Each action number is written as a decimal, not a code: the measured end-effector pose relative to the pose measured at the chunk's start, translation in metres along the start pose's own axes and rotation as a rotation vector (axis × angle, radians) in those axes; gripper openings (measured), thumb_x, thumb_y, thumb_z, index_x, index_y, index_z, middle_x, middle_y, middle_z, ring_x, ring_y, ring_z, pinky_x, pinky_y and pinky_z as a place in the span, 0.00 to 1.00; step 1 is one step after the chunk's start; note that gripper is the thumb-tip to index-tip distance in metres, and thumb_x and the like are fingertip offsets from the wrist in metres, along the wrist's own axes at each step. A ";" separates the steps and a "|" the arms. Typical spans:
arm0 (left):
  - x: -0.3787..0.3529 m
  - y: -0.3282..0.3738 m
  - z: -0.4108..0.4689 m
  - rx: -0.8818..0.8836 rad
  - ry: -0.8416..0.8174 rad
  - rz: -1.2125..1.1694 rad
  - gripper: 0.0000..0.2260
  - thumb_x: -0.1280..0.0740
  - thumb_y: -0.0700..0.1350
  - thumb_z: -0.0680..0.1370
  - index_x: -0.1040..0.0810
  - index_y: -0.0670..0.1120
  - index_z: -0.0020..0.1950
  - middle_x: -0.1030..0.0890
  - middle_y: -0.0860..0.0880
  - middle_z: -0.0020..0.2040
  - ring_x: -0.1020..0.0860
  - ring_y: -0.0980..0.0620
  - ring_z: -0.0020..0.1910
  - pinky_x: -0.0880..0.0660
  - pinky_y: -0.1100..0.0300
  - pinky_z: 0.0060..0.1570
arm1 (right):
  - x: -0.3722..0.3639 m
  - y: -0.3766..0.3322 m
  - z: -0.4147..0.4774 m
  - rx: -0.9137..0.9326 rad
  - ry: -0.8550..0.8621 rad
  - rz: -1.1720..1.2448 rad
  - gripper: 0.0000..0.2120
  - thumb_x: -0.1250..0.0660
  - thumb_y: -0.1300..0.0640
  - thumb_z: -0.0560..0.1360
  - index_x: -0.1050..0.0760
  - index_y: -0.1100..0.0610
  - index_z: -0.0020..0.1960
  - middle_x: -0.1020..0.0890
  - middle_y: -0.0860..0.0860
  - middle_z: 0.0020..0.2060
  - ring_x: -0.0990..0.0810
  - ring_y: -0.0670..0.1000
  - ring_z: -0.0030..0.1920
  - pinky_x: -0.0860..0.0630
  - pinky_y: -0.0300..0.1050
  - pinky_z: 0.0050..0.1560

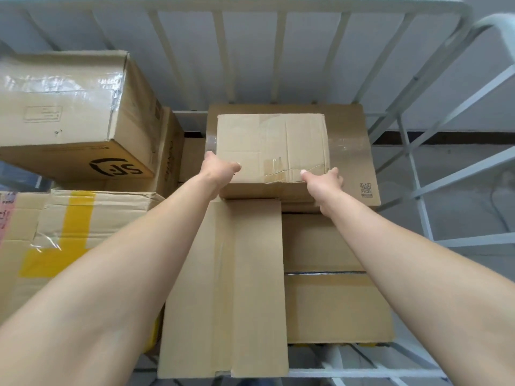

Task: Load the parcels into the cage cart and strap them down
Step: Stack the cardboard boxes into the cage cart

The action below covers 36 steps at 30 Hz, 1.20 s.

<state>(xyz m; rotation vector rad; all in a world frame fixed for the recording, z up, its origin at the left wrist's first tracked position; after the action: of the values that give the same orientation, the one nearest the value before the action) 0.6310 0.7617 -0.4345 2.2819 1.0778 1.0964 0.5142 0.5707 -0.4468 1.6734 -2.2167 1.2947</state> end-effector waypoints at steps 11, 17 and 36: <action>-0.032 0.029 0.019 -0.082 -0.121 -0.113 0.25 0.29 0.41 0.74 0.33 0.46 0.68 0.25 0.48 0.61 0.26 0.48 0.56 0.28 0.54 0.58 | 0.040 0.003 0.028 -0.049 0.091 0.201 0.37 0.36 0.46 0.77 0.49 0.60 0.76 0.36 0.55 0.73 0.34 0.58 0.71 0.35 0.51 0.67; -0.078 0.070 -0.033 -0.246 -0.282 0.069 0.27 0.29 0.40 0.73 0.34 0.46 0.69 0.26 0.48 0.58 0.27 0.48 0.54 0.29 0.57 0.50 | 0.104 0.067 -0.002 -0.219 0.276 0.284 0.33 0.41 0.38 0.77 0.38 0.60 0.73 0.29 0.55 0.68 0.28 0.58 0.64 0.28 0.50 0.57; -0.158 -0.023 -0.110 -0.281 -0.243 0.491 0.28 0.35 0.34 0.73 0.35 0.43 0.73 0.29 0.42 0.68 0.29 0.43 0.66 0.30 0.51 0.65 | 0.109 0.212 -0.082 -0.534 -0.239 -0.171 0.19 0.40 0.53 0.80 0.28 0.68 0.62 0.20 0.63 0.54 0.19 0.59 0.52 0.21 0.51 0.55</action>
<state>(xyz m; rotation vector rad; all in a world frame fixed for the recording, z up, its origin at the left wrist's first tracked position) 0.4702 0.6547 -0.4574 2.4201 0.2517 1.0228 0.2630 0.5521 -0.4581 1.8032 -2.2043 0.4221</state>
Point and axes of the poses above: each hand's wrist, its own z-axis towards the middle knuckle, its own x-axis out of the back of the hand, y = z × x, the point moved 3 cm from there along z, towards the middle knuckle
